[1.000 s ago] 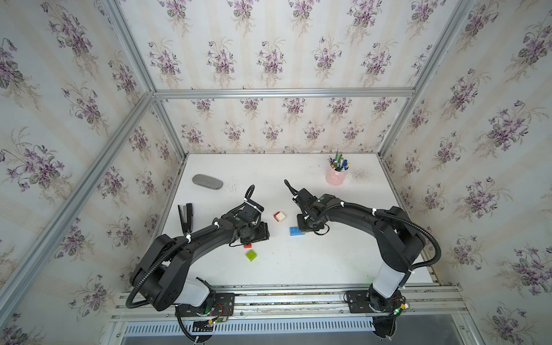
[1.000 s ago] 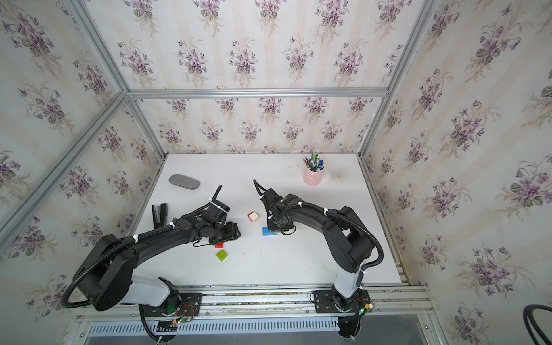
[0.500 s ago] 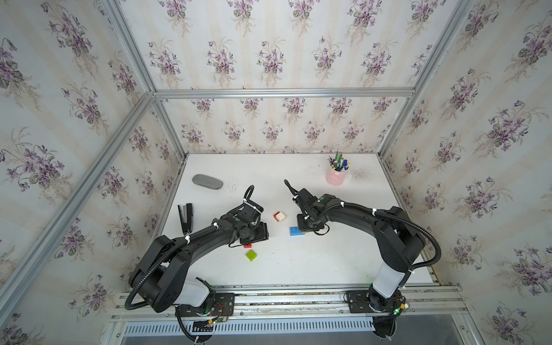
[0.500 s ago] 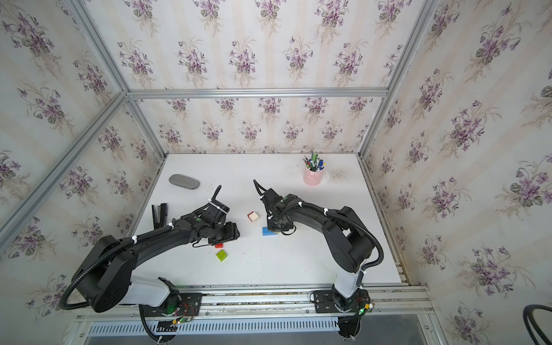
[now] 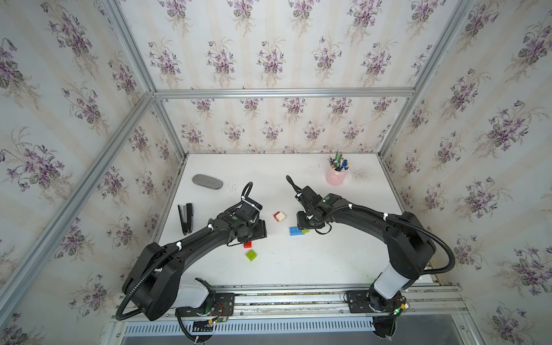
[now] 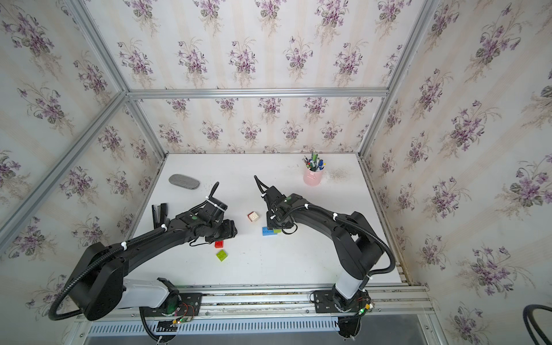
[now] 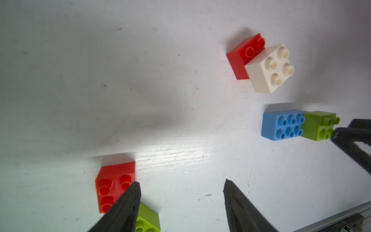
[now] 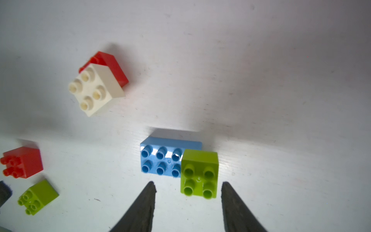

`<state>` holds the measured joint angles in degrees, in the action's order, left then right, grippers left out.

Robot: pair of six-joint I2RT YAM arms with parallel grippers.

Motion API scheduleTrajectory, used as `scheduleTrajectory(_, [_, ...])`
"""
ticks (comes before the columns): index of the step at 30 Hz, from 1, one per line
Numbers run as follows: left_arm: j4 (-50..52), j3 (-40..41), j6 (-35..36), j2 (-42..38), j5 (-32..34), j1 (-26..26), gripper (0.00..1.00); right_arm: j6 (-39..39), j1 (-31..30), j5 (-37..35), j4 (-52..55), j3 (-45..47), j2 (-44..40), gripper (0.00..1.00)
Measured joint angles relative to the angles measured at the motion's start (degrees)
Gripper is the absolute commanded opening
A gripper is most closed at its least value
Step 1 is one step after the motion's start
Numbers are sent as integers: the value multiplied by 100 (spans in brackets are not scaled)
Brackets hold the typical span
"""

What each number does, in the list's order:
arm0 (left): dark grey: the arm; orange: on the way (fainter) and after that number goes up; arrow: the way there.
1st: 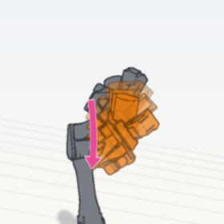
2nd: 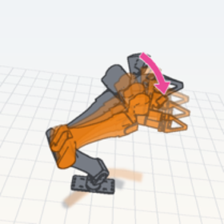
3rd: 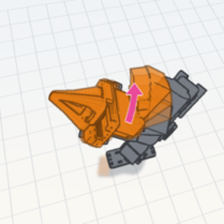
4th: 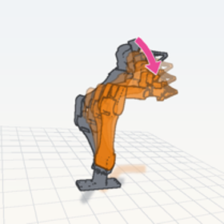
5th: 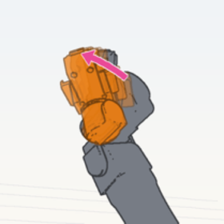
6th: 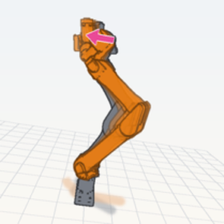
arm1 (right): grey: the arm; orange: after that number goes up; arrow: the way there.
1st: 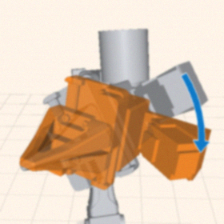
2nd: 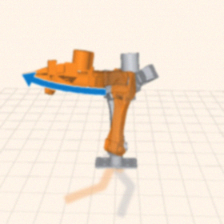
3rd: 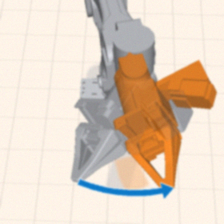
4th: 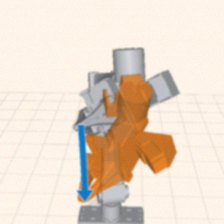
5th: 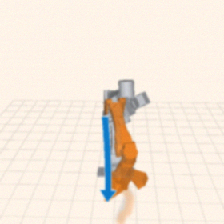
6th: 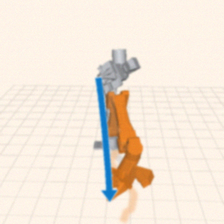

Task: Assemble the letter y with lego
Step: Assemble the lego brick with the lego brick, then pick up the lego brick from the center of the board.

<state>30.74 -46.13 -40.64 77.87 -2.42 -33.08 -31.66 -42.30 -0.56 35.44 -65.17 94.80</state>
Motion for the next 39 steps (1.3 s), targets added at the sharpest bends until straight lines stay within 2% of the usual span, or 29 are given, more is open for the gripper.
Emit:
scheduleTrajectory(9, [944,-170,-9,179,678,4,66,345,195,133,-638,358,-616,53])
scheduleTrajectory(14, [1093,-251,-39,579,815,7,63,487,201,455,-990,601,-767,52])
scheduleTrajectory(20, [1119,-417,-35,925,876,4,56,509,249,514,-1154,737,-787,52])
scheduleTrajectory(23, [1113,-428,-17,1045,876,4,56,509,262,542,-1174,769,-809,52])
scheduleTrajectory(24, [1113,-428,-17,1078,874,4,51,509,271,540,-1185,776,-809,52])
scheduleTrajectory(33, [1060,-374,-31,1189,866,-13,30,509,317,533,-1294,822,-817,51])
scheduleTrajectory(39, [1069,-498,-42,1132,752,-33,24,507,369,531,-1331,922,-828,51])
